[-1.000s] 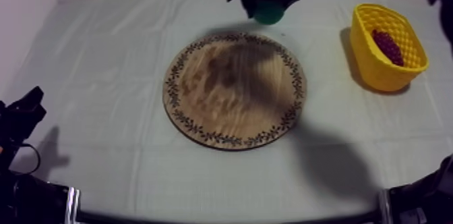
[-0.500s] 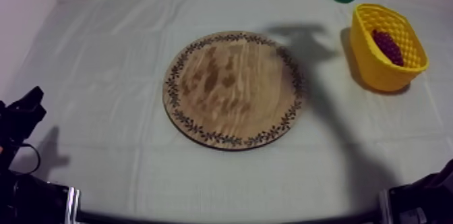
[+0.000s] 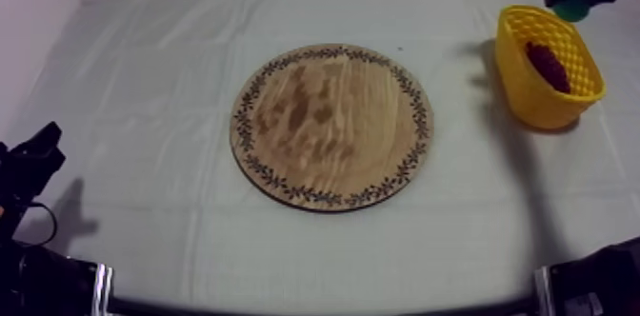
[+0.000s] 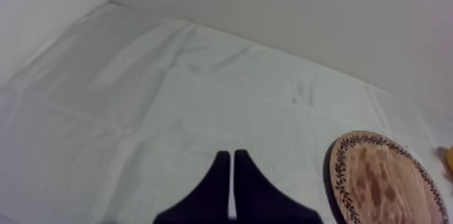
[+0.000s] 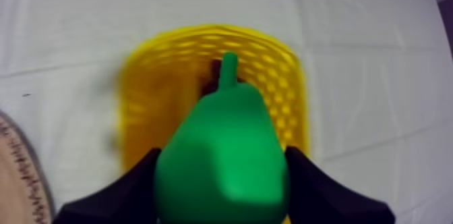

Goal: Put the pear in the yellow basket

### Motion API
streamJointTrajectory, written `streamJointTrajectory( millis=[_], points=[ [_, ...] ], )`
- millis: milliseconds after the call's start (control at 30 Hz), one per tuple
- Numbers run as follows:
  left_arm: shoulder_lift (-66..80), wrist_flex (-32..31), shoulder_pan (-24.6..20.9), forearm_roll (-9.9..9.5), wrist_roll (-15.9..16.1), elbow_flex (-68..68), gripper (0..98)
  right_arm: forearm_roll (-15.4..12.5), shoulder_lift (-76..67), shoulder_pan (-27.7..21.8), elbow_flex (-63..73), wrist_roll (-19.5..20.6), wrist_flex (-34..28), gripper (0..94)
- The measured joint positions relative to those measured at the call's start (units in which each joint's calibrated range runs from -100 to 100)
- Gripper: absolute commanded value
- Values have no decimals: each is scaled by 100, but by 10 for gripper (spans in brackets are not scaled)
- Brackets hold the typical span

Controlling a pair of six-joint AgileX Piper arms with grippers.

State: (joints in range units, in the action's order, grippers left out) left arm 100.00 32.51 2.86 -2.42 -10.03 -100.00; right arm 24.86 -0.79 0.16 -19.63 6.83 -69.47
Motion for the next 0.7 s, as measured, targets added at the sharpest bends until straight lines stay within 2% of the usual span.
streamJointTrajectory(
  millis=[267, 400, 700],
  points=[
    [0, 0, 0, 0, 0, 0, 1, 329, 113, -446, -1071, 136, 1093, 293],
    [0, 0, 0, 0, 0, 0, 1, 215, 316, -431, -1278, 51, 1491, 327],
    [0, 0, 0, 0, 0, 0, 1, -196, 971, -409, -1040, -300, 1947, 587]
  ],
)
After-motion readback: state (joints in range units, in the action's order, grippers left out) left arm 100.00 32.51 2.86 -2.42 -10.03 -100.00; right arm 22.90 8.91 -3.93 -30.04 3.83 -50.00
